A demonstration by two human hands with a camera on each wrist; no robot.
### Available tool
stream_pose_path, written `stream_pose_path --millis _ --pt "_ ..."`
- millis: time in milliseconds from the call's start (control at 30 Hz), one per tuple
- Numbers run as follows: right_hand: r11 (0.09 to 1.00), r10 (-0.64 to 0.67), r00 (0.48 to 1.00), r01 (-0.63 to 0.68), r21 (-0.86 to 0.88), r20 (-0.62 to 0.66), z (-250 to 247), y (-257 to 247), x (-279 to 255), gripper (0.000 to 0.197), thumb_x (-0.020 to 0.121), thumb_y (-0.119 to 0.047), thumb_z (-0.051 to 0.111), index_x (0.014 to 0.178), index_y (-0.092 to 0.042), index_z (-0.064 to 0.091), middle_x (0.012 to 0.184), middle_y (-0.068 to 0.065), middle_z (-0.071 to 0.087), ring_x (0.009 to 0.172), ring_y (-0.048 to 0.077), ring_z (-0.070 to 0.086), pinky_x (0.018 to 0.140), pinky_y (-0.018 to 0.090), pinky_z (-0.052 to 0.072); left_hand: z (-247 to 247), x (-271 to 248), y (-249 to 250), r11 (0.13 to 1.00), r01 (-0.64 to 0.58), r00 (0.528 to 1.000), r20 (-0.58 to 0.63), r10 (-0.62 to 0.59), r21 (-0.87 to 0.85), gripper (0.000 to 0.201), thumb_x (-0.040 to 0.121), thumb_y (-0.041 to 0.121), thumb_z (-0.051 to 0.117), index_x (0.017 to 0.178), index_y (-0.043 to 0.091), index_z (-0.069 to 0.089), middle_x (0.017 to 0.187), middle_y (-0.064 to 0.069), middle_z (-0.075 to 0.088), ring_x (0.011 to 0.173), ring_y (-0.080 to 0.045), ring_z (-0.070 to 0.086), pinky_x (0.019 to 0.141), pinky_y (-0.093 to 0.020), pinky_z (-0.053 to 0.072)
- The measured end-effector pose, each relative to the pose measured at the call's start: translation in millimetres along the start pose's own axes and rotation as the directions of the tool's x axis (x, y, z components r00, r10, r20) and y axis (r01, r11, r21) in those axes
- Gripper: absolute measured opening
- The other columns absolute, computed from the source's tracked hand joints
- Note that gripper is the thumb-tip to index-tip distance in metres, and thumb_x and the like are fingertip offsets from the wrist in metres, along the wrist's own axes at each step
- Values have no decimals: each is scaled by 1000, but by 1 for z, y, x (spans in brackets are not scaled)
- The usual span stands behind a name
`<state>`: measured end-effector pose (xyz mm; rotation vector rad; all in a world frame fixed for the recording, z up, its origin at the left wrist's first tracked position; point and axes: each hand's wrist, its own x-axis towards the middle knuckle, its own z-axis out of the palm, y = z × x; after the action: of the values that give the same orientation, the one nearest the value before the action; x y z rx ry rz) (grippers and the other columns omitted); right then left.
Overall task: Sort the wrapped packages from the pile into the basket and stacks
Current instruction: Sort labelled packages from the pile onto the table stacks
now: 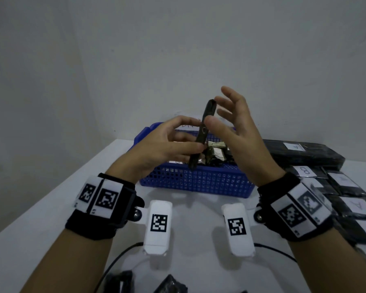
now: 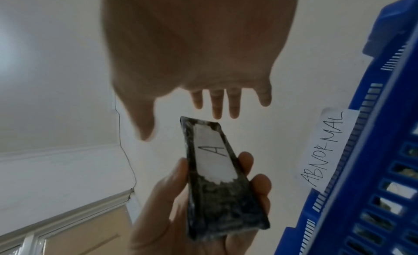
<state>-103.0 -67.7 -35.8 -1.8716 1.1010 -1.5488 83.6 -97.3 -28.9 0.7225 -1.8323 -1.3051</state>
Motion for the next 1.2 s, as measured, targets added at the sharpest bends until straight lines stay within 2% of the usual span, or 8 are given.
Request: stream_pose_path --millis 133,233,333,567,667,767,933,1200 --pt "999 31 999 -30 44 -42 -3 -1 3 48 90 -29 74 134 -20 56 118 2 72 107 12 71 95 30 55 1 0 -1 995 -50 999 -13 51 89 48 85 4 73 124 27 57 101 -9 75 89 -21 74 72 -27 58" --pt "996 15 998 -10 88 -59 -3 -4 3 47 88 -22 76 131 -19 58 112 6 73 96 15 74 86 27 58 -2 0 -2 992 -70 997 -22 73 109 52 85 1 73 125 29 57 106 -9 75 97 -26 74 87 -40 59" --pt "1000 -25 996 27 16 -88 -3 -5 3 44 88 -28 78 127 -21 58 113 0 72 96 15 73 85 28 59 -3 1 -2 982 -97 994 -29 103 163 48 88 3 71 124 33 60 111 -4 74 103 -20 72 90 -41 58" --pt "996 -93 972 93 -10 -218 -17 2 8 12 97 -16 66 108 -12 69 88 12 74 73 21 70 70 33 59 -4 6 -8 987 -105 982 -146 122 124 28 95 -1 54 110 18 69 106 -7 74 98 -24 72 82 -38 62" --pt "994 -102 960 90 -59 -262 -16 5 8 9 94 -19 71 100 -12 71 80 11 74 69 28 69 70 44 61 -3 8 -12 990 -112 972 -198 128 90 26 96 -3 55 113 14 64 88 -2 73 77 -13 72 62 -21 57" --pt "998 -53 975 42 -54 -218 -17 4 7 13 90 -24 76 99 -16 71 79 8 75 64 21 68 71 43 60 -3 8 -12 990 -103 958 -258 124 91 24 98 -4 51 109 13 63 85 -7 69 61 -8 66 49 -17 49" --pt "961 -13 991 49 -274 133 -35 -4 5 72 79 -31 84 142 -35 49 119 -11 64 77 13 69 78 27 59 -8 7 -10 995 -89 964 -245 100 54 28 101 4 48 106 19 71 88 4 74 73 -8 68 58 -20 54" --pt "893 36 995 7 -450 88 -90 -24 -18 44 78 -36 85 116 -30 65 111 -13 67 87 12 68 76 30 57 32 26 28 963 -119 993 55 109 241 30 89 21 67 119 15 68 108 -9 74 95 -18 71 85 -25 57"
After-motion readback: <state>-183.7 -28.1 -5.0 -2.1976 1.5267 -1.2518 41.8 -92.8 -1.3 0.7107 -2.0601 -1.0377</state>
